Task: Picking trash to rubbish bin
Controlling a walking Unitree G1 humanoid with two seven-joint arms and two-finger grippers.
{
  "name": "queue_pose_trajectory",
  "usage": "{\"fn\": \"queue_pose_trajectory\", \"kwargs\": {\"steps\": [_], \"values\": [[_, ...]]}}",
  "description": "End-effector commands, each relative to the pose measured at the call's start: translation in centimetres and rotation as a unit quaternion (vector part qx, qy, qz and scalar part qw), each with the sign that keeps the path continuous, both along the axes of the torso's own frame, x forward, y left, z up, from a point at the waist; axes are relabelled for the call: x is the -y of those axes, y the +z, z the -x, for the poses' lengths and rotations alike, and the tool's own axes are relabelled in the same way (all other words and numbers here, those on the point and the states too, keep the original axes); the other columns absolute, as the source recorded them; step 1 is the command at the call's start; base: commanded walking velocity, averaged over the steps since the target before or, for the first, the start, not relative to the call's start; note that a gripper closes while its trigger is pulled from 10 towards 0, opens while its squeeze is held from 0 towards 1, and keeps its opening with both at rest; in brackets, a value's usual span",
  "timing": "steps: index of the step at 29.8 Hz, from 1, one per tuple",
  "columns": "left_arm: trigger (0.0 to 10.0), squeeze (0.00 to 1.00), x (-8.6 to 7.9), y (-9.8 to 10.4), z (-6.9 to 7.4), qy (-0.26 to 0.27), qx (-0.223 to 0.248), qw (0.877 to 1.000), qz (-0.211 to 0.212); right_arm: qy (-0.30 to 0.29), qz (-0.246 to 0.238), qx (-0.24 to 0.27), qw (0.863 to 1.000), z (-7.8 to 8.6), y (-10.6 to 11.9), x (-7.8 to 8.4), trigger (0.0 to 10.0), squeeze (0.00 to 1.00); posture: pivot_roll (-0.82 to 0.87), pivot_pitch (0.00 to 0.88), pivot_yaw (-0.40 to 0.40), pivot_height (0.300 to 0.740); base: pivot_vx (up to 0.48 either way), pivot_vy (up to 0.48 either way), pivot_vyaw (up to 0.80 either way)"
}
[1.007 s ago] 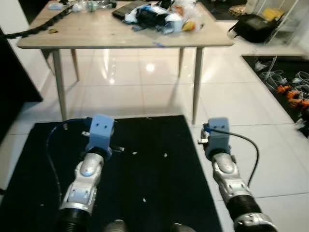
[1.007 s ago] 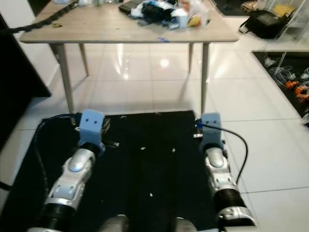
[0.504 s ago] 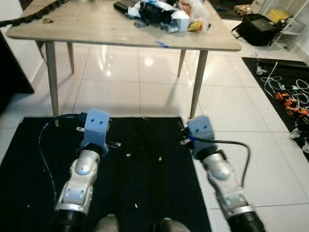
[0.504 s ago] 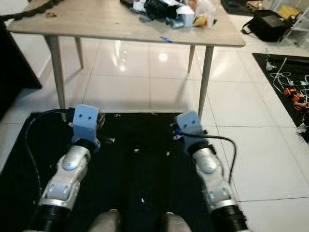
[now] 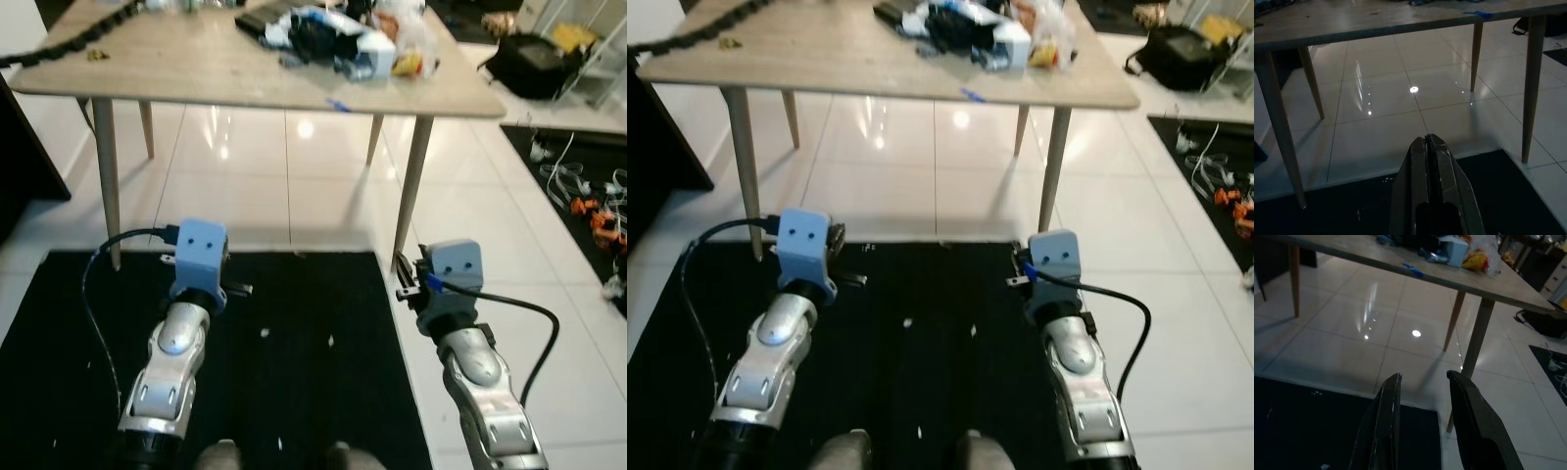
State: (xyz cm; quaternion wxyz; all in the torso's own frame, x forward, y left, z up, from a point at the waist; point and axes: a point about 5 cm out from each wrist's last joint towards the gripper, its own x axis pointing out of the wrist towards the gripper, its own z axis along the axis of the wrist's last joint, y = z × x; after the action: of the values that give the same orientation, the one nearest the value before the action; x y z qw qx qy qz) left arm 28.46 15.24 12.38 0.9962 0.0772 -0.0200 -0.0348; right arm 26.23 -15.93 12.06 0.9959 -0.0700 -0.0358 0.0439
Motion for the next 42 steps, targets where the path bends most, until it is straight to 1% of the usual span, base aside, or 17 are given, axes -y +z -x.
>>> {"fn": "queue_pose_trajectory", "kwargs": {"steps": [1, 3, 7, 9, 20, 21, 25, 32, 33, 38, 39, 40, 41, 42], "values": [[10.0, 0.00, -0.4, -0.4, 0.2, 0.011, -0.013, 1.000, -0.001, -0.013, -0.001, -0.001, 1.000, -0.1, 0.1, 0.4, 10.0, 0.00, 0.01, 0.066, -0.106, 0.740, 0.296, 0.000, 0.00], [10.0, 0.00, -0.5, -0.4, 0.2, 0.014, -0.014, 1.000, -0.001, -0.027, -0.008, -0.002, 1.000, -0.5, 0.3, 1.0, 10.0, 0.00, 0.01, 0.062, -0.109, 0.740, 0.294, 0.000, 0.00], [10.0, 0.00, -0.5, -0.4, 0.2, 0.015, -0.014, 1.000, -0.001, -0.029, -0.012, -0.004, 1.000, -0.7, 0.3, 1.2, 10.0, 0.00, 0.01, 0.061, -0.109, 0.740, 0.292, 0.000, 0.00], [10.0, 0.00, -0.6, -0.4, 0.3, 0.017, -0.013, 1.000, -0.002, -0.029, -0.009, 0.000, 1.000, -1.3, 0.5, 1.3, 10.0, 0.00, 0.01, 0.054, -0.110, 0.740, 0.292, 0.000, 0.00], [10.0, 0.00, -0.7, -0.2, 0.1, 0.019, -0.010, 1.000, -0.004, -0.029, -0.013, 0.007, 0.999, -2.6, 1.0, 1.1, 10.0, 0.00, 0.01, 0.043, -0.114, 0.740, 0.294, 0.000, 0.00], [10.0, 0.00, -0.8, -0.1, 0.0, 0.018, -0.009, 1.000, -0.006, -0.029, -0.016, 0.008, 0.999, -2.9, 1.0, 0.9, 10.0, 0.00, 0.01, 0.043, -0.114, 0.740, 0.296, 0.000, 0.00], [10.0, 0.00, -0.8, 0.0, 0.0, 0.019, -0.007, 1.000, -0.007, -0.024, -0.016, 0.013, 0.999, -3.2, 1.2, 0.8, 10.0, 0.00, 0.02, 0.040, -0.117, 0.740, 0.295, 0.000, 0.00], [10.0, 0.00, -0.8, 0.1, 0.0, 0.018, -0.006, 1.000, -0.010, -0.031, -0.016, 0.011, 0.999, -3.3, 1.0, 1.3, 10.0, 0.00, 0.02, 0.035, -0.114, 0.740, 0.296, 0.000, 0.00], [10.0, 0.00, -0.7, 0.2, -0.2, 0.011, -0.004, 1.000, -0.017, -0.037, -0.020, 0.009, 0.999, -3.4, 0.8, 1.4, 10.0, 0.00, 0.03, 0.038, -0.103, 0.740, 0.296, 0.000, 0.00], [10.0, 0.00, -0.5, 0.6, -0.6, -0.001, -0.002, 1.000, -0.023, -0.053, -0.028, 0.010, 0.998, -3.6, 0.4, 1.5, 10.0, 0.00, 0.05, 0.039, -0.084, 0.740, 0.294, 0.000, 0.00], [10.0, 0.00, -0.5, 0.7, -0.8, -0.006, -0.002, 1.000, -0.026, -0.058, -0.030, 0.011, 0.998, -3.6, 0.3, 1.5, 10.0, 0.00, 0.06, 0.035, -0.041, 0.740, 0.292, 0.000, 0.00], [10.0, 0.00, -0.5, 0.7, -0.8, -0.006, -0.002, 1.000, -0.026, -0.058, -0.030, 0.011, 0.998, -3.6, 0.3, 1.5, 10.0, 0.00, 0.06, 0.035, -0.041, 0.740, 0.292, 0.000, 0.00], [10.0, 0.00, -0.6, 1.0, -1.2, -0.016, -0.002, 0.999, -0.034, -0.067, -0.033, 0.014, 0.997, -3.7, 0.2, 1.5, 10.0, 0.00, 0.07, 0.036, -0.020, 0.740, 0.296, 0.000, 0.00], [10.0, 0.00, -0.6, 1.0, -1.2, -0.016, -0.002, 0.999, -0.034, -0.067, -0.033, 0.014, 0.997, -3.7, 0.2, 1.5, 10.0, 0.00, 0.07, 0.036, -0.020, 0.740, 0.296, 0.000, 0.00]]}}
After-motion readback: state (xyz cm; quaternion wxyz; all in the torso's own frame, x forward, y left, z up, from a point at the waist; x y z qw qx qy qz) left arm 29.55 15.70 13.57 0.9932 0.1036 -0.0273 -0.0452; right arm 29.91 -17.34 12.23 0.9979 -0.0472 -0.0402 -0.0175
